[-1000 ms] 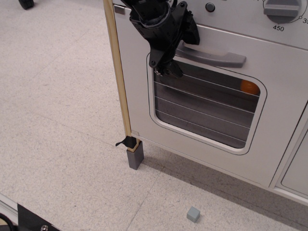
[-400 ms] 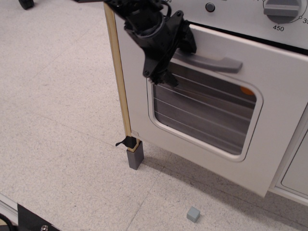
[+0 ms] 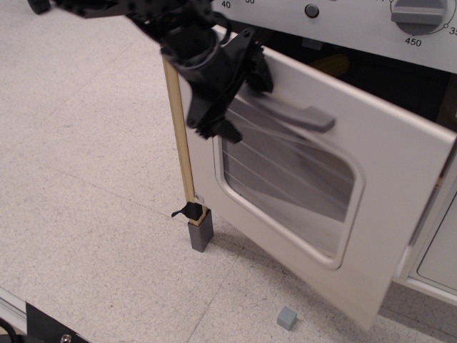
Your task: Open oven
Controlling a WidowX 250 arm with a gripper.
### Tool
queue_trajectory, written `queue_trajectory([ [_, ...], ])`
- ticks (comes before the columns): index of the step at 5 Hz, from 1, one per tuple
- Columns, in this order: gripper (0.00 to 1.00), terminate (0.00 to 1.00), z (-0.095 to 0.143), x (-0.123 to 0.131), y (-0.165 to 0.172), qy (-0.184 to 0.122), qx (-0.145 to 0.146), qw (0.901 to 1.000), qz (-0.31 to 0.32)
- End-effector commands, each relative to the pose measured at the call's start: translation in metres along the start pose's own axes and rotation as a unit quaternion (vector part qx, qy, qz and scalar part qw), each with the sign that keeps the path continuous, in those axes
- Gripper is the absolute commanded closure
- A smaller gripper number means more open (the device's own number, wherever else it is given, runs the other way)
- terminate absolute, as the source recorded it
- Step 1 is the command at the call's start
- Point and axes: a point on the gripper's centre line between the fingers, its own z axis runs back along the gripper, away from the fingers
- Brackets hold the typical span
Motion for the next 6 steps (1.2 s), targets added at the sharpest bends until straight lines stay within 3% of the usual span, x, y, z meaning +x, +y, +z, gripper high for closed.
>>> queue_trajectory([
  [1, 0.0, 0.0, 0.023, 0.025, 0.017, -0.01, -0.003, 0.999, -0.043],
  [3, 0.0, 0.0, 0.058, 0.001, -0.004, 0.028, 0.013, 0.9912, -0.129],
  [5, 0.0, 0.0, 0.092, -0.039, -0.045, 0.079, -0.005, 0.9914, -0.105],
  [6, 0.0, 0.0, 0.074, -0.059, -0.066, 0.078, 0.028, 0.9933, -0.08],
])
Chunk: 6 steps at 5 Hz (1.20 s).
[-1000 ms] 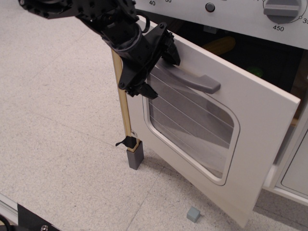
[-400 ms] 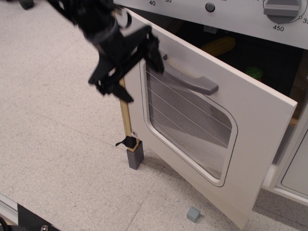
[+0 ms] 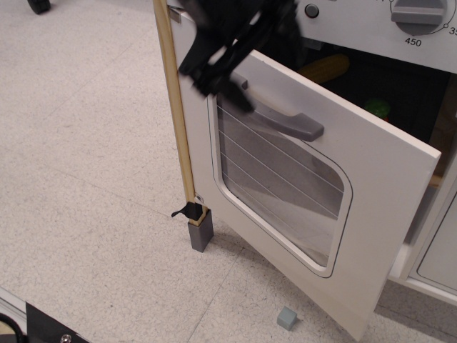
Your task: Open oven
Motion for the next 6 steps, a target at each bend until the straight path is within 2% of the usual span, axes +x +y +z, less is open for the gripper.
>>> queue_trajectory([
  [1, 0.0, 0.0, -0.024, -0.008, -0.041, -0.033, 0.046, 0.9984, 0.004],
  [2, 0.0, 0.0, -0.045, -0.021, -0.036, -0.037, 0.092, 0.9951, -0.003],
  [4, 0.0, 0.0, -0.055, -0.026, -0.011, -0.042, 0.117, 0.9921, -0.016],
  [6, 0.0, 0.0, -0.047, -0.02, 0.02, -0.042, 0.132, 0.9893, -0.044],
])
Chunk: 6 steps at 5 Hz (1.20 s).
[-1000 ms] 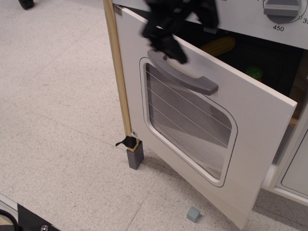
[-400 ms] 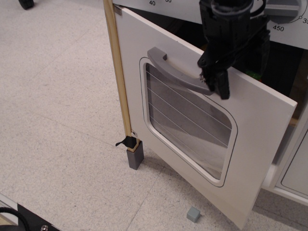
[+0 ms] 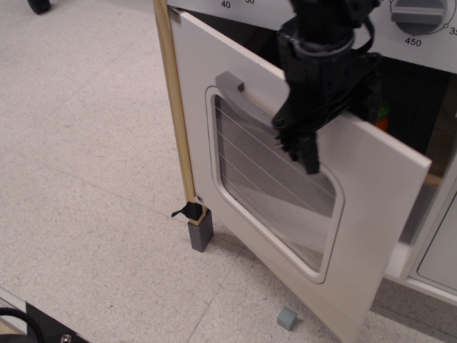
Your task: Open oven
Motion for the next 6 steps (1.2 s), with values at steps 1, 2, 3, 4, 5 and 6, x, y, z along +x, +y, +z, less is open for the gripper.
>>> queue_trajectory([
  [1, 0.0, 0.0, 0.023, 0.027, 0.031, -0.006, 0.008, 0.9986, -0.052],
  [2, 0.0, 0.0, 0.025, 0.042, 0.061, -0.017, 0.037, 0.9949, -0.093],
  [3, 0.0, 0.0, 0.027, 0.055, 0.091, -0.023, 0.072, 0.9824, -0.171],
  [4, 0.0, 0.0, 0.033, 0.072, 0.121, -0.042, 0.104, 0.9607, -0.254],
  [5, 0.0, 0.0, 0.041, 0.091, 0.148, -0.052, 0.113, 0.9368, -0.327],
  [6, 0.0, 0.0, 0.059, 0.109, 0.166, -0.071, 0.113, 0.9193, -0.37],
])
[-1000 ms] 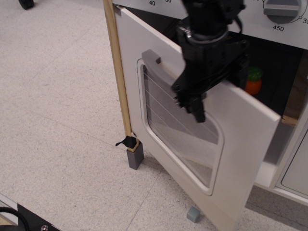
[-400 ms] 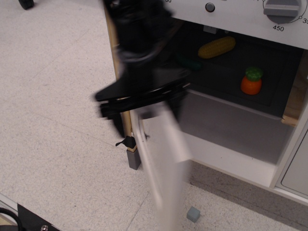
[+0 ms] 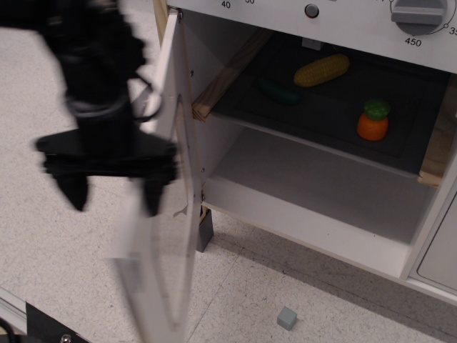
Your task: Open oven
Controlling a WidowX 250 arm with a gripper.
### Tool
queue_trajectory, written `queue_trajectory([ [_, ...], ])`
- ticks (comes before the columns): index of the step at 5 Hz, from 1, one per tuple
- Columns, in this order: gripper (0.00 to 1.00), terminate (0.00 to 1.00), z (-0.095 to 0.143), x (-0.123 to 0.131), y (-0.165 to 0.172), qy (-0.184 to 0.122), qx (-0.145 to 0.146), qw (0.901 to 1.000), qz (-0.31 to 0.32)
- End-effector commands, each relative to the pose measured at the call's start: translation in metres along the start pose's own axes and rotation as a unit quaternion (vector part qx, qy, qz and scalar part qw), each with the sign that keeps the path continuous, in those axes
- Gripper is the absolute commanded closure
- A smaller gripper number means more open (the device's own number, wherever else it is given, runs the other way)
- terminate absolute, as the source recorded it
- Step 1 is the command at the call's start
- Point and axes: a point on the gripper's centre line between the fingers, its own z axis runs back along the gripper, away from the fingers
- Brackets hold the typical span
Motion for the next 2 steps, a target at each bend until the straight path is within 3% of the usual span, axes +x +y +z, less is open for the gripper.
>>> queue_trajectory([
  [1, 0.0, 0.0, 0.0344, 0.0367, 0.0465, -0.058, 0.016, 0.9976, -0.035],
  [2, 0.0, 1.0, 0.0393, 0.0407, 0.0426, -0.057, 0.011, 0.9979, -0.029],
])
